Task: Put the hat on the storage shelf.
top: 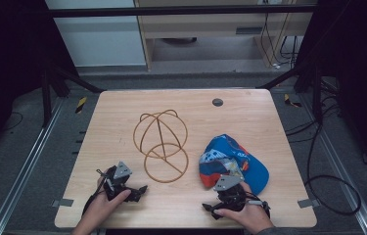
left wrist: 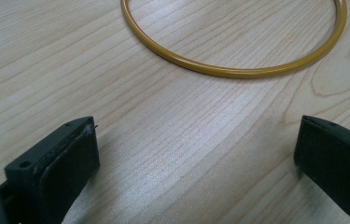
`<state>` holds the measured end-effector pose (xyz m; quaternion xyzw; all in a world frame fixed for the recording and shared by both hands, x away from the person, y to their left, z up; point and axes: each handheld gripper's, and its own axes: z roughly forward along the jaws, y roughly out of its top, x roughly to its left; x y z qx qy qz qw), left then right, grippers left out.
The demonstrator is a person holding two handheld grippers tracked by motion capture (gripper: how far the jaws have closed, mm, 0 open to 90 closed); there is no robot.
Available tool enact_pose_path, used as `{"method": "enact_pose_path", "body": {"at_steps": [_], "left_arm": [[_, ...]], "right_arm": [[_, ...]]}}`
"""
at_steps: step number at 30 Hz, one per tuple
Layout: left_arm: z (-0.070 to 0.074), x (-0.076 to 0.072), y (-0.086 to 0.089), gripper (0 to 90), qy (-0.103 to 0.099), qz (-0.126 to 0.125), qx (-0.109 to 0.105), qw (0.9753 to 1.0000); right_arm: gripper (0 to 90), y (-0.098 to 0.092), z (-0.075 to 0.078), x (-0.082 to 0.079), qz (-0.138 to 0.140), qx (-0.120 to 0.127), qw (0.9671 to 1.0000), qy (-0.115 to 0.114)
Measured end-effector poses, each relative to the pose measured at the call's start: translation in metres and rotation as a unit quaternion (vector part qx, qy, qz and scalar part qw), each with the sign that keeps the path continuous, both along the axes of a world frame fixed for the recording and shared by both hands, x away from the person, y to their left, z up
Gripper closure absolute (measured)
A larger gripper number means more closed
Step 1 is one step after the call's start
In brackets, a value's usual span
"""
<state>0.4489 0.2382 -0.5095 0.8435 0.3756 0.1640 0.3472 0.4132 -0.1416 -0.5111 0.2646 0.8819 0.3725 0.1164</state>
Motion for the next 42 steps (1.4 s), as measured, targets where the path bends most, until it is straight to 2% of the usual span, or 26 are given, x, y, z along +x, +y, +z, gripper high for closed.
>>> {"method": "enact_pose_path", "body": {"at_steps": [11, 13, 15, 18, 20, 22, 24, 26, 30, 33, 38, 41, 42], "left_arm": [[0.000, 0.000, 0.000, 0.0, 0.000, 0.000, 0.000, 1.0000], [0.000, 0.000, 0.000, 0.0, 0.000, 0.000, 0.000, 1.0000], [0.000, 0.000, 0.000, 0.0, 0.000, 0.000, 0.000, 1.0000], [0.000, 0.000, 0.000, 0.0, 0.000, 0.000, 0.000, 1.0000], [0.000, 0.000, 0.000, 0.0, 0.000, 0.000, 0.000, 1.0000], [0.000, 0.000, 0.000, 0.0, 0.000, 0.000, 0.000, 1.0000], [0.000, 0.000, 0.000, 0.0, 0.000, 0.000, 0.000, 1.0000], [0.000, 0.000, 0.000, 0.0, 0.000, 0.000, 0.000, 1.0000], [0.000, 0.000, 0.000, 0.0, 0.000, 0.000, 0.000, 1.0000], [0.000, 0.000, 0.000, 0.0, 0.000, 0.000, 0.000, 1.0000], [0.000, 0.000, 0.000, 0.0, -0.001, 0.000, -0.001, 1.0000], [0.000, 0.000, 0.000, 0.0, 0.000, 0.001, -0.001, 1.0000], [0.000, 0.000, 0.000, 0.0, -0.001, 0.000, -0.001, 1.0000]], "right_arm": [[6.1, 0.000, -0.001, 0.001, -0.001, 0.003, 1.0000, -0.002], [8.2, 0.000, 0.002, 0.001, -0.003, -0.010, 0.9999, 0.005], [9.2, -0.001, 0.003, 0.001, -0.003, -0.012, 0.9999, 0.007], [10.5, -0.008, 0.011, 0.000, -0.007, 0.011, 0.9999, 0.005], [10.1, -0.010, 0.014, -0.001, -0.010, 0.013, 0.9999, 0.003], [10.4, -0.016, 0.024, -0.003, -0.014, -0.001, 0.9999, -0.008], [11.0, -0.019, 0.026, -0.003, -0.018, -0.002, 0.9998, -0.008], [12.8, -0.027, 0.032, -0.004, -0.028, -0.014, 0.9994, -0.013], [14.4, -0.038, 0.038, -0.003, -0.038, -0.014, 0.9991, -0.012], [15.0, -0.049, 0.044, 0.000, -0.062, -0.020, 0.9979, -0.003], [18.4, -0.065, 0.055, 0.005, -0.081, -0.026, 0.9964, 0.001], [20.3, -0.072, 0.060, 0.010, -0.087, -0.053, 0.9948, 0.007], [22.0, -0.076, 0.063, 0.014, -0.093, -0.073, 0.9929, 0.013]]}}
